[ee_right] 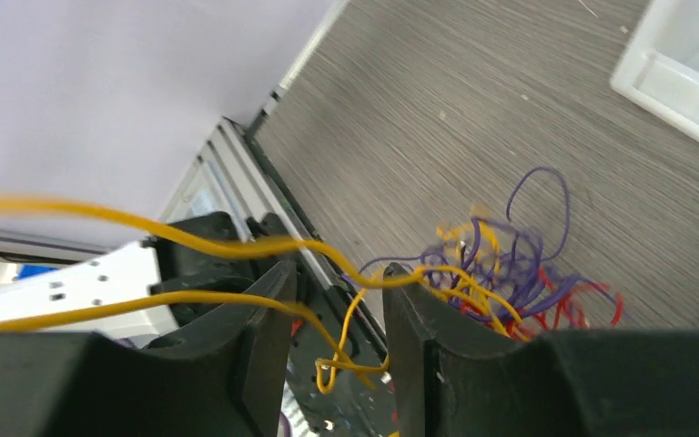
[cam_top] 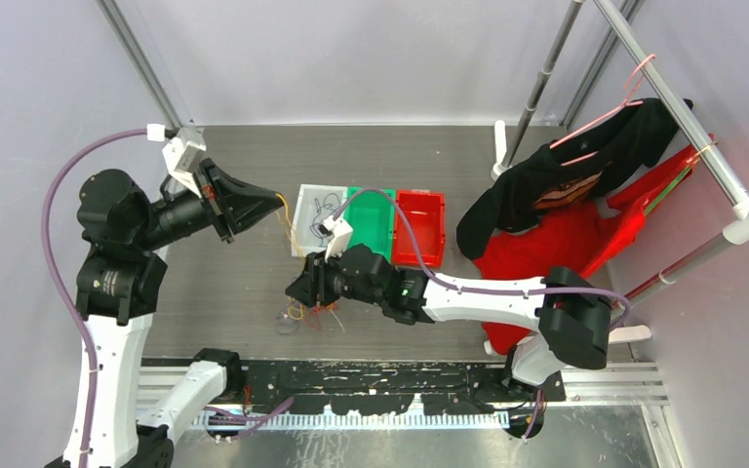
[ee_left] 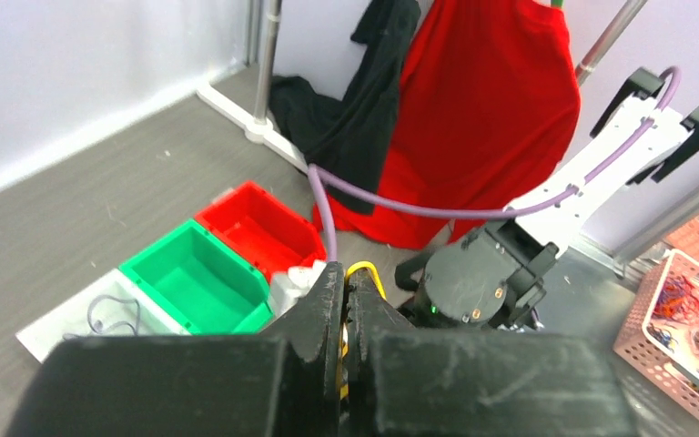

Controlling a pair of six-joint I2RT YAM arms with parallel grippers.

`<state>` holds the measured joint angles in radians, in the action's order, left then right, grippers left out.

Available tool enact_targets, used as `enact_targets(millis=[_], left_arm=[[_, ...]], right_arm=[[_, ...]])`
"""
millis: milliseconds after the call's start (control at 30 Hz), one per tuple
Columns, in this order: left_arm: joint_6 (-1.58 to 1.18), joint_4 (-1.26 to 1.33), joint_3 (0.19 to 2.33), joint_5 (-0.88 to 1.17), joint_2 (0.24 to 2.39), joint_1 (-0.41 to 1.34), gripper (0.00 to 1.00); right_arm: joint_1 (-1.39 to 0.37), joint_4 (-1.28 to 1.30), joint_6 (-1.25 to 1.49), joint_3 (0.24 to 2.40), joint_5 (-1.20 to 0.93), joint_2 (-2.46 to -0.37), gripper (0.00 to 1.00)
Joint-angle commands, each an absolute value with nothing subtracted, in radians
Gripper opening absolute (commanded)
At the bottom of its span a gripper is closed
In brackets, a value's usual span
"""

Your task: Untangle the cables

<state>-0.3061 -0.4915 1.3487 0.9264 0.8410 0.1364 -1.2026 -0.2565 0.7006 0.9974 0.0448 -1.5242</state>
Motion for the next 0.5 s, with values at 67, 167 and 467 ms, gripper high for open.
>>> enact_targets(millis=[67,167,467], left_arm=[[-0.234,-0.477,1.520,0.828,0.874,0.134,0.00],[-0.173,-0.504,1.602,0.740,0.894,0.134,0.00],[-0.079,-0.529,1.763,0.591,0.943,0.134,0.00]], right_arm=[[-1.210,-0.290,0.663,0.875,0.135,-1.516,0.44],[-1.209,-0.322,0.660,0.803,0.171,-1.505,0.45],[-1.209,-0.346,0.646,0.688,0.235,-1.505,0.44]])
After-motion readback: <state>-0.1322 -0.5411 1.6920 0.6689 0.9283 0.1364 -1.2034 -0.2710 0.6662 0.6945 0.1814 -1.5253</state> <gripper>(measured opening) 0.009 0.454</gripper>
